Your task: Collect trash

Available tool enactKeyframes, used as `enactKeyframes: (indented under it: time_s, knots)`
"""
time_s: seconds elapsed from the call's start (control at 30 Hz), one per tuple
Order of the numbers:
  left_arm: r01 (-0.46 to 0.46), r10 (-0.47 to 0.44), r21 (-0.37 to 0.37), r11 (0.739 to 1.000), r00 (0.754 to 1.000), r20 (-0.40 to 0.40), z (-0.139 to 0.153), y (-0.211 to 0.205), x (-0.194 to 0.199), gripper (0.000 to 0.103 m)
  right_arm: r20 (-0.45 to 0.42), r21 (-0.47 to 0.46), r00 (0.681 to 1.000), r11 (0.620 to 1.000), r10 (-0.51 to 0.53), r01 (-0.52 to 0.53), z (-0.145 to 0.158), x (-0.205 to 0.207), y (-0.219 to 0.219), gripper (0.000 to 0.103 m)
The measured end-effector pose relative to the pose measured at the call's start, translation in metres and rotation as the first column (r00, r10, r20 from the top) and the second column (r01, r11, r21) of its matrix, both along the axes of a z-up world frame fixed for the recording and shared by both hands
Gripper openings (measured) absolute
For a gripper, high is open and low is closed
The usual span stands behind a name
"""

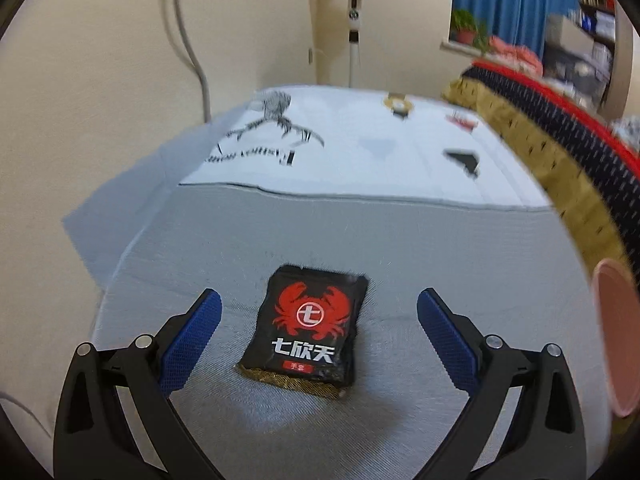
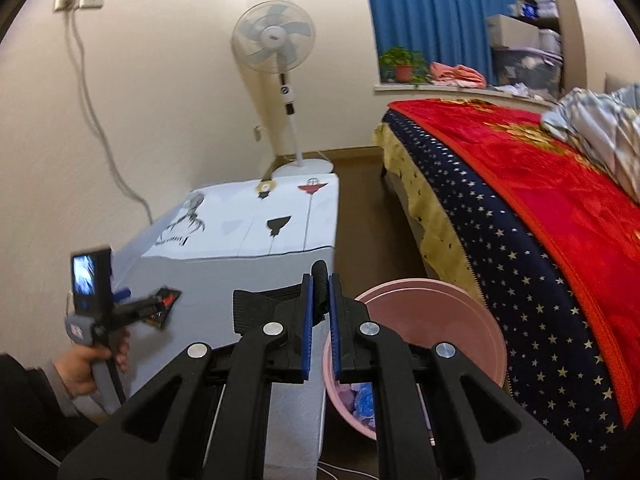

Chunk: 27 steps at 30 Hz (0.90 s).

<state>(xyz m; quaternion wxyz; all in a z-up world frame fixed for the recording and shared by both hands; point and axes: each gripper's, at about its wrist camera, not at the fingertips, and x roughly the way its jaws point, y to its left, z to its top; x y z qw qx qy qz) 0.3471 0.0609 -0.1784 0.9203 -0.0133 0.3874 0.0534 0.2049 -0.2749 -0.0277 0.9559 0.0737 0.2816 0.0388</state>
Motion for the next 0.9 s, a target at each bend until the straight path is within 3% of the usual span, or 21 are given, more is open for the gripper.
enactKeyframes:
  time_s: [0.13,0.3,0.4,0.43,0.6,0.77,0.9]
  knots:
    - [0.004,-0.004,0.004,1.0,0.997,-0.078,-0.021,0.003,0.012,0.095,0.017,0.009,1.0,1.0,-0.01,0.01,0.004,0.001,-0.006,0.008]
    - [-0.032,0.023,-0.07,0.997,0.991,-0.129,-0.031,0.017,0.021,0.095,0.02,0.0,1.0,1.0,-0.017,0.017,0.004,0.003,-0.009,0.008]
    - [-0.054,0.048,-0.055,0.997,0.993,-0.111,-0.03,0.018,0.019,0.077,0.011,-0.007,1.0,1.0,-0.011,0.011,0.002,0.004,-0.005,0.008]
    - [-0.048,0.042,-0.069,0.996,0.995,-0.092,-0.027,0.019,0.017,0.057,0.011,-0.011,1.0,1.0,-0.008,0.008,0.003,0.004,-0.004,0.008]
    - [-0.048,0.041,-0.099,0.994,0.996,-0.075,-0.019,0.023,0.011,0.048,0.032,-0.045,0.999,0.999,0.013,-0.012,0.006,0.001,0.003,0.008]
    - [-0.044,0.043,-0.158,0.986,0.999,-0.009,0.015,0.024,-0.004,0.045,0.045,-0.067,0.999,0.997,0.027,-0.024,0.008,-0.003,0.007,0.008]
    - [0.007,-0.001,-0.138,0.99,0.999,0.041,0.046,0.008,-0.023,0.045,0.053,-0.06,0.998,0.998,0.034,-0.031,0.011,-0.008,0.007,0.008]
